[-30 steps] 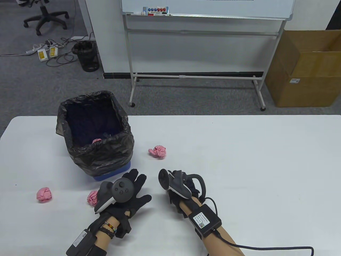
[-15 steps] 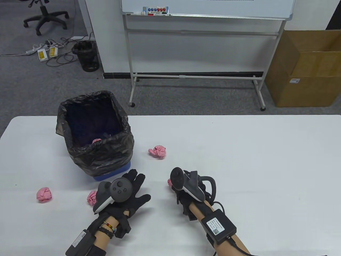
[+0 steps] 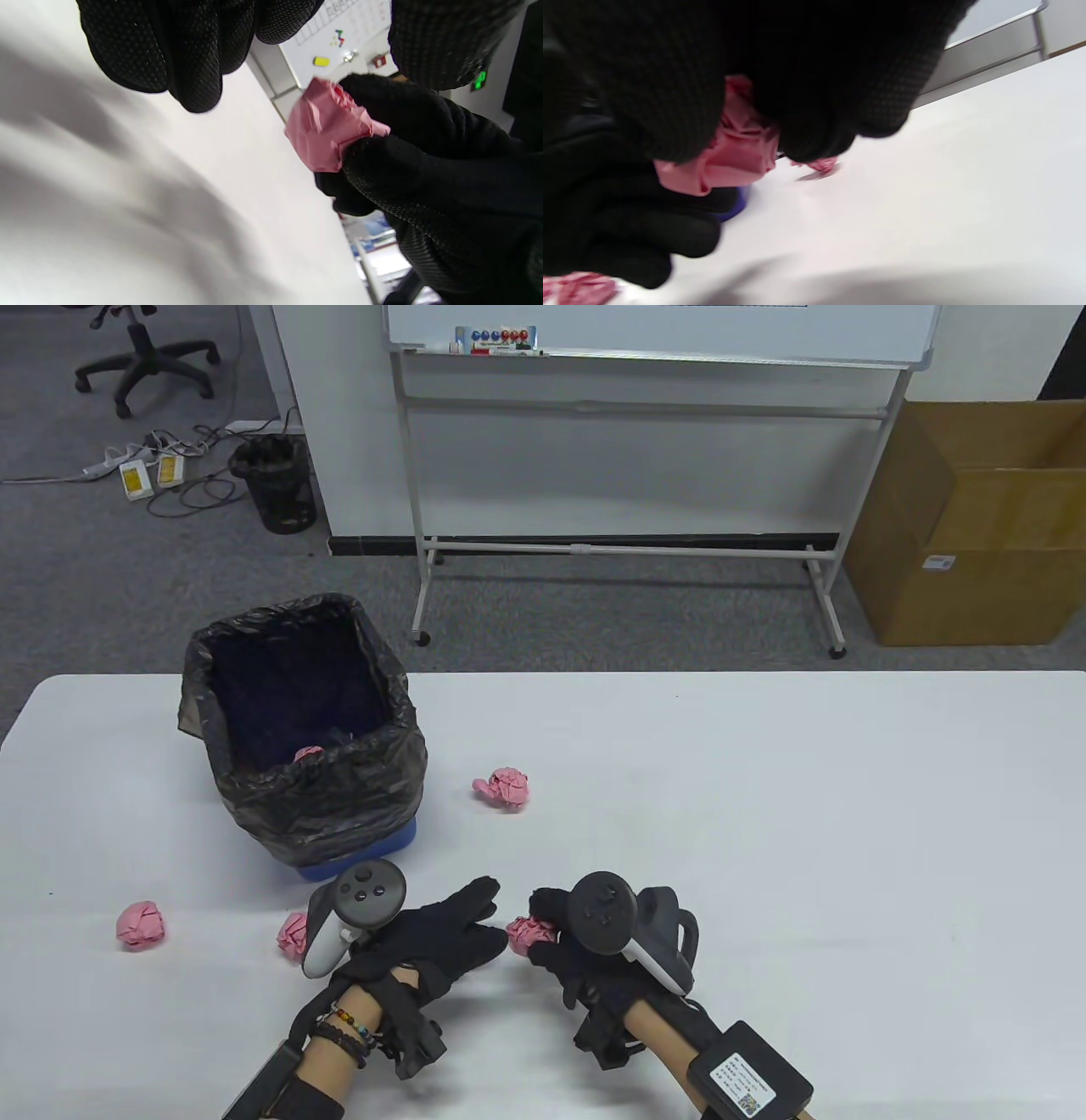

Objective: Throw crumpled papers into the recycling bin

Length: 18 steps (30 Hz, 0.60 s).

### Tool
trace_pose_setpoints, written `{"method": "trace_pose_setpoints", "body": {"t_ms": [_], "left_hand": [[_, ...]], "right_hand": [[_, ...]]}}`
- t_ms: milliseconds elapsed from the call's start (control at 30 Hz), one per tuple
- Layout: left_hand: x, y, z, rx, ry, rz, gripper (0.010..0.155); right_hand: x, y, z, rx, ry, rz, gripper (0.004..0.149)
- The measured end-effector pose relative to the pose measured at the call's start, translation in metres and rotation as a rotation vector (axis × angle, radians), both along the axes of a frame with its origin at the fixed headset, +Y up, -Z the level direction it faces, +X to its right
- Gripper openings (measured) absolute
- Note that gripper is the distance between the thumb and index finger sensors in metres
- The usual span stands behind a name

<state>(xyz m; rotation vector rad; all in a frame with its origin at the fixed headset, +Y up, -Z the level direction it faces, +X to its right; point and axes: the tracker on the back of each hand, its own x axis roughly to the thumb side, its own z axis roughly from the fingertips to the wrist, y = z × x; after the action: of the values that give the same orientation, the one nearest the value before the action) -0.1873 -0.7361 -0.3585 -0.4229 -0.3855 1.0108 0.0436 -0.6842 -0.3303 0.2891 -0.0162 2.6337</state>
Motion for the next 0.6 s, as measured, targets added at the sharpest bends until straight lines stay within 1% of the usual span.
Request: {"method": "trace_pose_setpoints", "body": {"t_ms": [133, 233, 333, 367, 533, 600], "left_hand": [[0.003, -0.003, 0.000, -0.043, -0.020, 0.049, 0.089], [0.003, -0.002, -0.001, -0.053, -0.027, 0.059, 0.081], [0.002, -0.001, -0.001, -0.058, 0.004, 0.085, 0.072], [0.001, 0.000, -0.001, -0.055, 0.011, 0.070, 0.072], [0.001, 0.004, -0.003, -0.048, 0.040, 0.022, 0.067], [0.000, 0.006, -0.003, -0.023, 0.051, -0.027, 0.066]], "right_hand": [[-0.010, 0.000, 0.007, -0.003, 0.043, -0.058, 0.065], [-0.015, -0.002, 0.010, 0.001, 0.051, -0.071, 0.066], [-0.015, -0.006, 0.009, -0.014, 0.062, -0.095, 0.067], [-0.015, -0.007, 0.009, -0.031, 0.062, -0.111, 0.068], [-0.013, -0.008, 0.013, -0.016, 0.074, -0.083, 0.071], [-0.011, -0.009, 0.014, -0.010, 0.072, -0.072, 0.072]]}}
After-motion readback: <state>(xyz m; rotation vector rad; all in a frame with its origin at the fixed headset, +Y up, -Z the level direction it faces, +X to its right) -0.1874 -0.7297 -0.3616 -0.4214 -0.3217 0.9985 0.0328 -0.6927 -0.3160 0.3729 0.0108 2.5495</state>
